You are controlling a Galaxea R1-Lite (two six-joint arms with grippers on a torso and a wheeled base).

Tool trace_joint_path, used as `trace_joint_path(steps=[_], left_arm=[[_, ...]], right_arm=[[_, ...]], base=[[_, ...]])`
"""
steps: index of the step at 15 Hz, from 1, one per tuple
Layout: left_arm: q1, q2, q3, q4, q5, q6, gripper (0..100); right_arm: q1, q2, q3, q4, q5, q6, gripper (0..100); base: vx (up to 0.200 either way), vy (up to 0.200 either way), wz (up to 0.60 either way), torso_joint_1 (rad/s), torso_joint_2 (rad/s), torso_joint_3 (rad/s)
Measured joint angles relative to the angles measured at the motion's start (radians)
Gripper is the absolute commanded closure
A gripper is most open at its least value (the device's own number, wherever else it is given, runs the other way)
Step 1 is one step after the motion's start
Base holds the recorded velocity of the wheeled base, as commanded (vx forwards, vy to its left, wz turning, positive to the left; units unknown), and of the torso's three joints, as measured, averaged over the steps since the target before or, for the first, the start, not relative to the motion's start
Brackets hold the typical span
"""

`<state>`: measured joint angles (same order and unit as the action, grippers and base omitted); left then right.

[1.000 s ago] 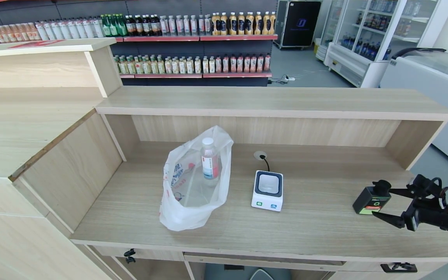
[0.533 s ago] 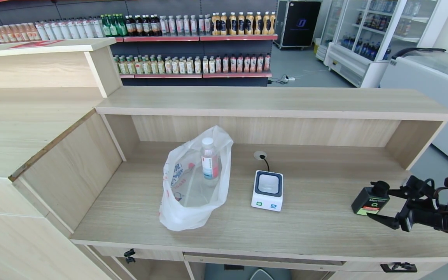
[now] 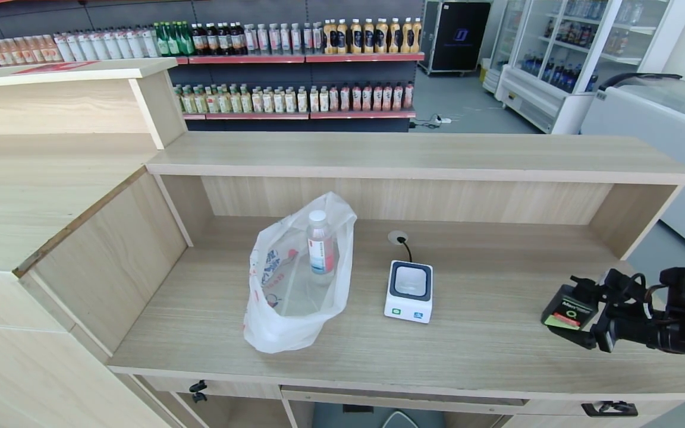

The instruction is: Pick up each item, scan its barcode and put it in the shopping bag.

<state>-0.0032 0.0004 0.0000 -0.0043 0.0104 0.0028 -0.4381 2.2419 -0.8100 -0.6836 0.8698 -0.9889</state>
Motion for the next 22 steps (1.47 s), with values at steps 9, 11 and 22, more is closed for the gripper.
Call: trace_joint_path(steps=[9, 11, 22], left_arm=[[0.000, 0.000, 0.000, 0.000, 0.000, 0.000, 0], [0.000, 0.000, 0.000, 0.000, 0.000, 0.000, 0], [0.000, 0.000, 0.000, 0.000, 0.000, 0.000, 0]], right_arm=[[0.027, 0.025, 0.016, 0.003, 0.001, -0.037, 100], [0.027, 0.028, 0.024, 0.000, 0.001, -0.046, 100], [0.027, -0.362, 0.130, -0.002, -0.003, -0.192, 100]], base=[[0.000, 0.000, 0.00, 0.000, 0.00, 0.000], [0.000, 0.000, 0.00, 0.000, 0.00, 0.000], [0.000, 0.000, 0.00, 0.000, 0.00, 0.000]])
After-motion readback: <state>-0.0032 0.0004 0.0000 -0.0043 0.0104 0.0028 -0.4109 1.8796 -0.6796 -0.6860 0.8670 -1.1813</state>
